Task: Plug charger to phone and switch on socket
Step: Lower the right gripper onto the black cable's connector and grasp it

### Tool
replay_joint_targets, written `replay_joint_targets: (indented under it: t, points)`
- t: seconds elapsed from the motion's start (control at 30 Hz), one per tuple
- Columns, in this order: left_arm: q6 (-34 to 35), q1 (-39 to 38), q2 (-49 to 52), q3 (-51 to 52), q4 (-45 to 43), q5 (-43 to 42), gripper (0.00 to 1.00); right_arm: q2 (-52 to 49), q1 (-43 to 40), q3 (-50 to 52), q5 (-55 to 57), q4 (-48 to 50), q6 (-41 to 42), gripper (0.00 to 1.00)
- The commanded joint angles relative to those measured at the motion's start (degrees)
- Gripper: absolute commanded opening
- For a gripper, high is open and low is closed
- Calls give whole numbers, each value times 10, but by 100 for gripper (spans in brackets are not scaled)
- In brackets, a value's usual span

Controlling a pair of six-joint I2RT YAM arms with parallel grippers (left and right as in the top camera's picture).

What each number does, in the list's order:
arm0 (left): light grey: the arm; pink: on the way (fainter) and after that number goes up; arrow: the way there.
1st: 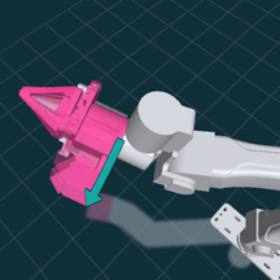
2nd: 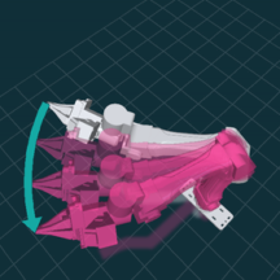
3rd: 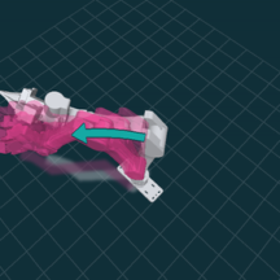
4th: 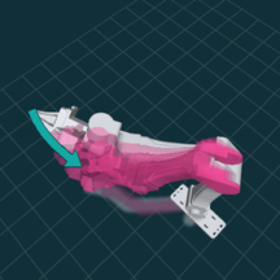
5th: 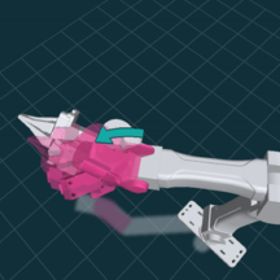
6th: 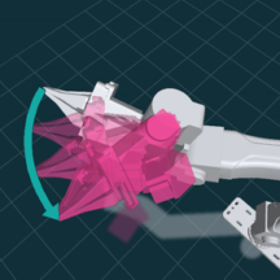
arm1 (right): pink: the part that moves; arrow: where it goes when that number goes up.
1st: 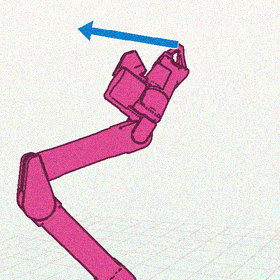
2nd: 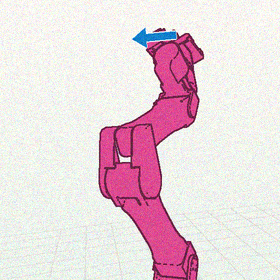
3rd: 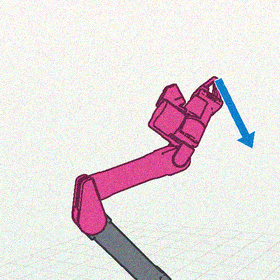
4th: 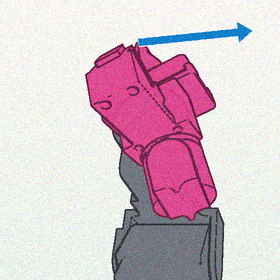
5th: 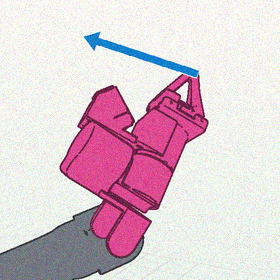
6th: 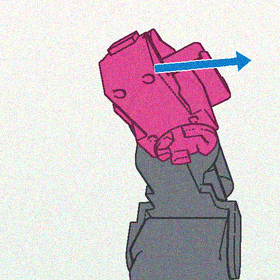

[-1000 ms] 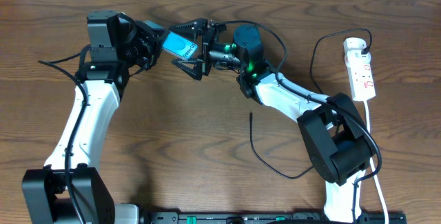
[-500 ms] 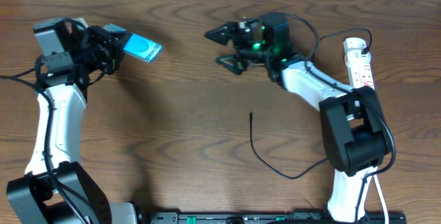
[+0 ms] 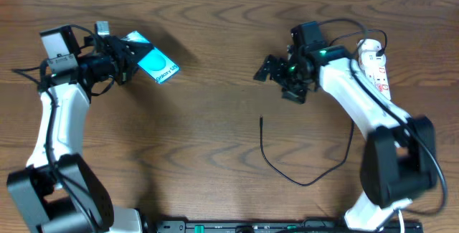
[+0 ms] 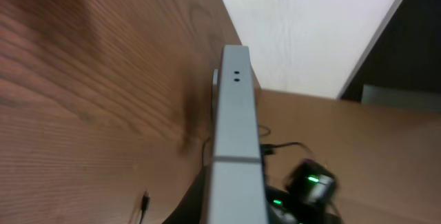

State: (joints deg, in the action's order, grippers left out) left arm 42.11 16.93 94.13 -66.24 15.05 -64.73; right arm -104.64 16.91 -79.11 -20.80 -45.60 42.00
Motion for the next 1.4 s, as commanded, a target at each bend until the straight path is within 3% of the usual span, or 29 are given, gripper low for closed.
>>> replay_joint_targets:
  t: [0.0,0.17,0.27,0.43,0.8,0.93,1.13,1.37]
  points:
    - [-52,-22,31,-5,-1,-69,7,52,21,-14,124,-57,-55,99]
    - [-117,-60,64,-5,-4,-82,7,56,65,-13,199,-142,-70,99]
    - [-169,-81,67,-5,-7,-104,7,40,84,-13,198,-146,-72,99]
    - [-182,-97,67,-5,-13,-107,7,-12,101,-13,150,-145,-89,99]
    - [-252,-97,67,-5,-16,-142,7,-94,113,-13,101,-133,-123,80]
    - [-252,-97,67,-5,-16,-141,7,-114,123,-13,97,-129,-116,77]
    - [-252,-97,67,-5,-16,-136,7,-143,155,-13,92,-107,-96,60]
    - [-252,-97,67,-5,-16,-137,7,-146,161,-13,97,-100,-90,49]
